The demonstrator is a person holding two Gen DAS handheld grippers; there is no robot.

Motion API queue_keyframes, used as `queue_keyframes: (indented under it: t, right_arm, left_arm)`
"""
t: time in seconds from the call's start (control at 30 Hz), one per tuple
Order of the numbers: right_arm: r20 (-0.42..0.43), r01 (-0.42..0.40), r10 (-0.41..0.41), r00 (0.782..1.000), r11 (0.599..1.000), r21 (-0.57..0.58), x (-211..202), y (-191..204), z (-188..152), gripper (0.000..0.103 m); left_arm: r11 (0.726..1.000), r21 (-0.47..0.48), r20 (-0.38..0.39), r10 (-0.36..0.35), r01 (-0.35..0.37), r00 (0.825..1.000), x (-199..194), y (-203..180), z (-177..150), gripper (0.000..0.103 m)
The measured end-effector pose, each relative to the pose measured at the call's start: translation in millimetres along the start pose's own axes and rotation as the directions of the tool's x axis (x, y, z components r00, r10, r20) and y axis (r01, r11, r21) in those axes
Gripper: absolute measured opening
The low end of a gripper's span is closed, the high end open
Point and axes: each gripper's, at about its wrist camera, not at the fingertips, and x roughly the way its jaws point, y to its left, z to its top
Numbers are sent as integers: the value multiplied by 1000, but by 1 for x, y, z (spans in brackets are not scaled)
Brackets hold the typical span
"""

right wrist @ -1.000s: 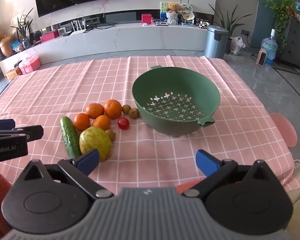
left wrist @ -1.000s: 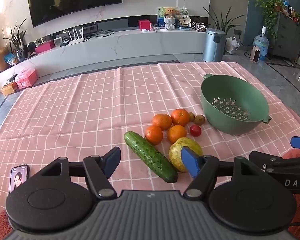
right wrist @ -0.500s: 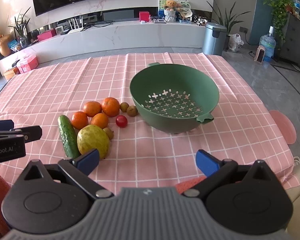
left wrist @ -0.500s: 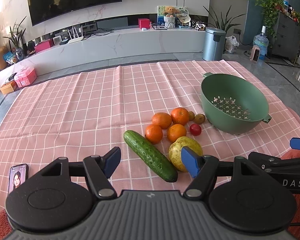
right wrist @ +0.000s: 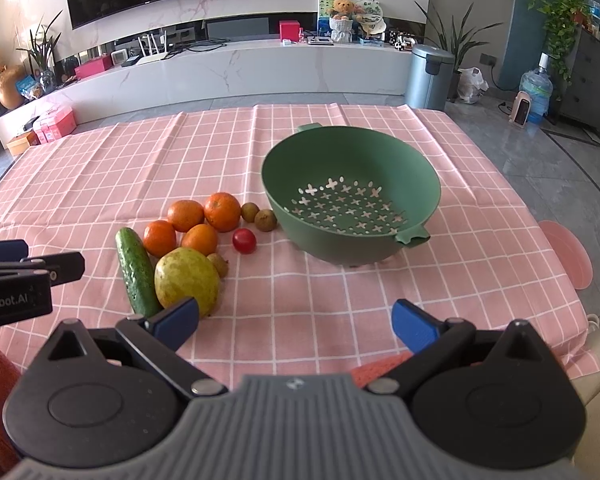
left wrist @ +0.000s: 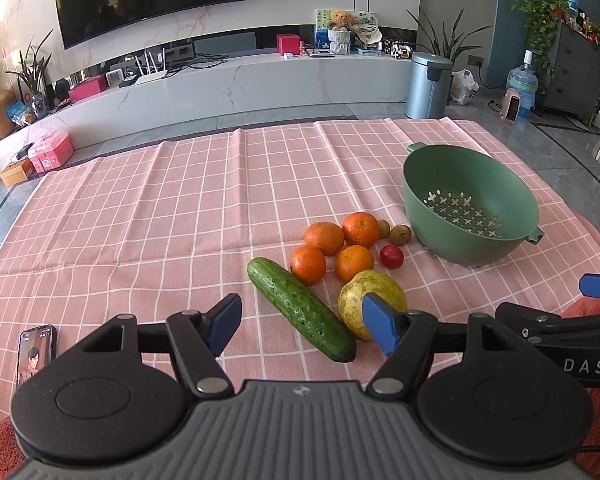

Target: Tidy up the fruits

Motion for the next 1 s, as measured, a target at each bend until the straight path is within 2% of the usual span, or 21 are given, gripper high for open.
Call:
queue_keyframes:
  t: [1.0]
  right_arm:
    - [-3,-1,1,1000,1000,-8,1,3,3,98]
  left_arm:
    - [1000,1,-5,-1,1,1000,0,0,0,82]
